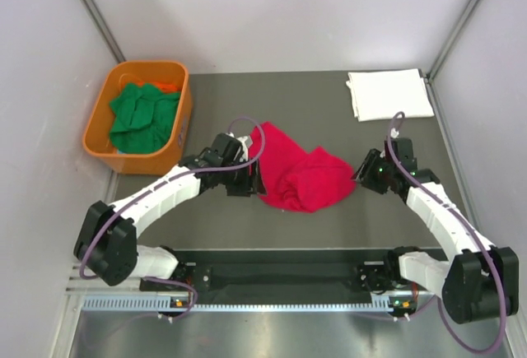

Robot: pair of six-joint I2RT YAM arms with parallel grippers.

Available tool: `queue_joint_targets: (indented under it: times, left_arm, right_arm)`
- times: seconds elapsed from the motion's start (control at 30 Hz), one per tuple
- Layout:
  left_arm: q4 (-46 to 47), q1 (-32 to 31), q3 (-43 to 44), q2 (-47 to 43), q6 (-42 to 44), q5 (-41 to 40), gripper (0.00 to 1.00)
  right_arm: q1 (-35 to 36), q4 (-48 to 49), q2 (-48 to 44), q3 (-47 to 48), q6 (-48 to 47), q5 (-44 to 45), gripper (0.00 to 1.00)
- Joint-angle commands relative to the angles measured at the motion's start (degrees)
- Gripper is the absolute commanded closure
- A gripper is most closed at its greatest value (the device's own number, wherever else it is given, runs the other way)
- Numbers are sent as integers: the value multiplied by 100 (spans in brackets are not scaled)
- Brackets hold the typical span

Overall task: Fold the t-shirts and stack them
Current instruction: Flatten the tshirt out

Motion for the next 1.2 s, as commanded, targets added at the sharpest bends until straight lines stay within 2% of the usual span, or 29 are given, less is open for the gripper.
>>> queue_joint_targets:
  times: [0.0, 0.17, 0.33, 0.4, 0.57, 0.67, 0.73, 0.8, 0.93, 1.03, 1.07, 1.17]
  left_arm:
    - [479, 202, 451, -341, 136, -205, 37]
    - [268, 904, 1488, 880, 479, -75, 40]
    - [83, 1415, 2191, 1820, 602, 129, 42]
    - [74, 1582, 2219, 1936, 568, 259, 42]
    - [864, 2057, 1463, 1717, -48, 753, 44]
    - [585, 2057, 1489, 1690, 136, 428, 44]
    - [400, 2066, 1472, 1664, 233, 331, 44]
    - [364, 2066, 1376, 1559, 295, 305, 44]
    - [303, 2066, 1226, 1391, 435, 41, 44]
    - [311, 2066, 1225, 1461, 436, 75, 43]
    - [355, 2057, 1225, 1488, 410, 311, 43]
    - [575, 1874, 1225, 1602, 269, 577, 43]
  right_arm:
    - [-17, 151, -138, 497, 68, 250, 55]
    - [475, 274, 756, 1279, 260, 189, 53]
    - [1775, 554, 1338, 1868, 420, 470, 53]
    - [2388, 721, 1689, 2053, 26, 496, 51]
    - [3751, 1091, 2559, 2650, -1431, 1488, 45]
    - [4008, 1004, 3122, 3046, -1820, 2042, 43]
    - [4070, 611, 3412, 3380, -1839, 2514, 43]
    - [4071, 320, 3772, 3591, -1804, 3111, 47]
    - [3992, -155, 3879, 3408, -1769, 3423, 53]
    - [3781, -131, 3590, 3039, -1541, 3169, 68]
    - [3676, -60, 3511, 2916, -1506, 3046, 80]
    - [3430, 63, 3203, 2529, -1295, 2790, 100]
